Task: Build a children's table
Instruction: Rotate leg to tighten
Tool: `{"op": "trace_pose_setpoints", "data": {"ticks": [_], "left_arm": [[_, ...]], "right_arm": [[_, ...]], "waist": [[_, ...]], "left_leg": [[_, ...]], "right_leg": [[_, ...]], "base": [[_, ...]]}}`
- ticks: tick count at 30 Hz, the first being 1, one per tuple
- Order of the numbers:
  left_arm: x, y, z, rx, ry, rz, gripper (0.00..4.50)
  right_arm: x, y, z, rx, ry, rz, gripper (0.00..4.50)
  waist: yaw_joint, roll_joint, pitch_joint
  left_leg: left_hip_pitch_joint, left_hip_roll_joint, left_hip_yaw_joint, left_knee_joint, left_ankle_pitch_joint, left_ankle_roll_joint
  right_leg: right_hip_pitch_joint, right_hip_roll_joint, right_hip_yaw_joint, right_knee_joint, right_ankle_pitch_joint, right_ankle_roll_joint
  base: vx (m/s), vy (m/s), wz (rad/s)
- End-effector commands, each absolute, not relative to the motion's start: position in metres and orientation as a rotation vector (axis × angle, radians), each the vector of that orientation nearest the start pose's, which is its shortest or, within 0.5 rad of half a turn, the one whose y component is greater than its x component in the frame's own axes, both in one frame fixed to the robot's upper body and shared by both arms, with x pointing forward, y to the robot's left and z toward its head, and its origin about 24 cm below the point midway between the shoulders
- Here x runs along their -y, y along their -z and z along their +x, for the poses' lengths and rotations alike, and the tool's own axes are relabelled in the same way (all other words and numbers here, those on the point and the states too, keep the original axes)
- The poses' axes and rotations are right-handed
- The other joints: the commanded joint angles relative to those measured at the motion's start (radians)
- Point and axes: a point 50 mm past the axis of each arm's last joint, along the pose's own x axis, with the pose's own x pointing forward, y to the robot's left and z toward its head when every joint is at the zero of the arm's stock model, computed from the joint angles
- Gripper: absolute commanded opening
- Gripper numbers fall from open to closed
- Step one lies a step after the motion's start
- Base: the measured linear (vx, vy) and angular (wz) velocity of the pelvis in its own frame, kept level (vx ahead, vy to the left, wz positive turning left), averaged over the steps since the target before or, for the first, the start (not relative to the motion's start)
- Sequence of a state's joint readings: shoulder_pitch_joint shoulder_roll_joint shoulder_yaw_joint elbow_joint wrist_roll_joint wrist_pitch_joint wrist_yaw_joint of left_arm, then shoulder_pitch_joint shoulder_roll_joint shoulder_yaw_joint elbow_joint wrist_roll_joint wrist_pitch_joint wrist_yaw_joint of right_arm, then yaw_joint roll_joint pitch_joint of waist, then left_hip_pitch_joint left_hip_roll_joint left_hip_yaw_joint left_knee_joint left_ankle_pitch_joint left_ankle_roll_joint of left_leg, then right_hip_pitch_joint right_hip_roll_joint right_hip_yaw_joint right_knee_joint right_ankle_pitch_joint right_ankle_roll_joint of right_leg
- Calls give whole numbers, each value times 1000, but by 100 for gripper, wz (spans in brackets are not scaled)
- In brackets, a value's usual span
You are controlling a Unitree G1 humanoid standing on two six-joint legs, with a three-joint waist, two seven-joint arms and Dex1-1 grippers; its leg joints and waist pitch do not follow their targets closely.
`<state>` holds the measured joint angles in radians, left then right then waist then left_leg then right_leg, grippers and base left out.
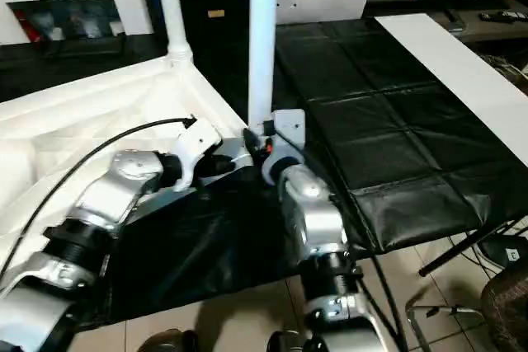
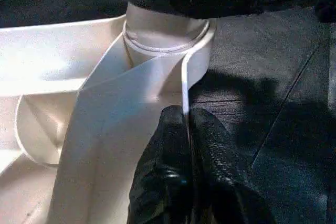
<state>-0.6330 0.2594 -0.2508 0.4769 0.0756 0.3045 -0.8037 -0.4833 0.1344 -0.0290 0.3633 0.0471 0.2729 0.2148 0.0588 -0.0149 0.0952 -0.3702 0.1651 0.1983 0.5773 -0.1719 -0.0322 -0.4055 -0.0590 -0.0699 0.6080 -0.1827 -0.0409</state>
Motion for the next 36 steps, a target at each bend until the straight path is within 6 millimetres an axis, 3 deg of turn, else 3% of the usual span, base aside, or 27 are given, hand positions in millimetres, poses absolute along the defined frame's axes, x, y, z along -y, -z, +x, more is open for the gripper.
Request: {"op": "trace_pose_setpoints", "data": {"ticks": [1,4,6,11,13,16,17,19,21,24,25,26,27,28,29,30,31,32,33,34,36], "left_arm": [[-89,-83,336,-265,1063,431,0],[-96,-82,333,-238,1088,439,0],[-100,-81,333,-223,1087,449,0],[-107,-89,333,-164,1065,347,0],[-109,-92,331,-148,1072,313,44],[-112,-95,327,-136,1091,287,55],[-113,-96,324,-129,1099,280,60],[-117,-99,320,-132,1103,267,88],[-126,-99,313,-165,1101,280,96],[-145,-97,299,-238,1062,284,118],[-145,-97,299,-238,1062,284,118],[-150,-97,295,-259,1050,275,133],[-155,-99,289,-274,1043,260,133],[-158,-99,285,-287,1037,255,133],[-166,-100,275,-320,1028,246,133],[-179,-101,254,-393,1027,242,133],[-184,-100,243,-436,1033,240,133],[-185,-100,238,-454,1034,237,133],[-188,-98,225,-509,1033,233,133],[-188,-98,225,-509,1033,233,133],[-190,-93,214,-576,1007,246,133]], "right_arm": [[49,-63,323,-185,-497,133,305],[72,-69,318,-104,-512,48,309],[84,-72,312,-80,-528,71,341],[112,-84,292,-14,-608,92,383],[118,-89,286,5,-634,82,395],[123,-92,280,-3,-667,87,425],[124,-93,277,-7,-691,84,433],[125,-96,272,-1,-731,66,443],[124,-100,268,9,-760,66,450],[113,-107,264,26,-828,105,450],[113,-107,264,26,-828,105,450],[110,-109,263,31,-846,115,450],[107,-110,262,32,-854,119,450],[105,-111,263,36,-858,122,450],[99,-114,264,42,-868,137,450],[88,-118,267,48,-892,173,450],[82,-119,268,46,-907,186,450],[79,-119,269,44,-912,187,450],[68,-119,272,33,-938,181,450],[68,-119,272,33,-938,181,450],[53,-113,278,-27,-953,146,450]], "waist": [[8,9,-83],[12,10,-86],[22,6,-89],[40,3,-90],[38,3,-89],[41,4,-90],[43,1,-88],[44,2,-85],[41,0,-84],[38,8,-83],[35,7,-83],[34,9,-82],[34,16,-83],[34,14,-80],[36,19,-84],[33,19,-83],[27,15,-84],[19,19,-79],[19,24,-75],[18,26,-75],[29,28,-70]], "left_leg": [[12,68,-38,-62,-145,24],[15,69,-36,-60,-137,22],[14,71,-35,-58,-134,41],[15,74,-36,-58,-158,39],[10,71,-37,-58,-167,34],[17,74,-36,-56,-177,28],[13,74,-37,-57,-177,32],[14,73,-37,-58,-191,33],[13,73,-39,-60,-208,20],[18,72,-40,-61,-234,6],[15,75,-43,-63,-235,4],[22,73,-39,-61,-248,2],[22,75,-42,-62,-255,-8],[18,73,-41,-65,-258,-6],[24,76,-44,-63,-268,-19],[23,78,-46,-65,-278,-25],[14,77,-50,-70,-267,-26],[17,73,-45,-71,-277,-22],[30,69,-41,-64,-312,-29],[27,71,-43,-65,-316,-35],[37,72,-44,-68,-359,-52]], "right_leg": [[55,-104,65,-70,-134,-181],[57,-102,65,-67,-104,-194],[61,-102,66,-65,-84,-184],[61,-108,65,-69,-158,-168],[61,-107,64,-72,-186,-165],[54,-106,64,-75,-204,-178],[59,-104,63,-73,-206,-176],[55,-104,63,-76,-234,-167],[56,-104,62,-77,-291,-147],[49,-102,63,-82,-345,-130],[51,-104,63,-79,-339,-134],[43,-98,63,-84,-350,-133],[43,-99,64,-80,-342,-141],[44,-97,63,-83,-346,-141],[42,-98,63,-77,-338,-145],[42,-98,63,-73,-324,-157],[50,-99,62,-66,-305,-164],[41,-89,61,-73,-324,-160],[29,-89,64,-79,-363,-158],[34,-91,65,-78,-374,-158],[23,-90,67,-86,-424,-140]], "base": [[0,0,0],[0,0,0],[0,0,0],[0,0,0],[0,0,0],[0,0,0],[0,0,0],[0,0,0],[0,0,0],[0,0,0],[0,0,0],[0,0,0],[0,0,0],[0,0,0],[0,0,0],[0,0,0],[0,0,0],[0,0,0],[0,0,0],[0,0,0],[0,0,0]]}}
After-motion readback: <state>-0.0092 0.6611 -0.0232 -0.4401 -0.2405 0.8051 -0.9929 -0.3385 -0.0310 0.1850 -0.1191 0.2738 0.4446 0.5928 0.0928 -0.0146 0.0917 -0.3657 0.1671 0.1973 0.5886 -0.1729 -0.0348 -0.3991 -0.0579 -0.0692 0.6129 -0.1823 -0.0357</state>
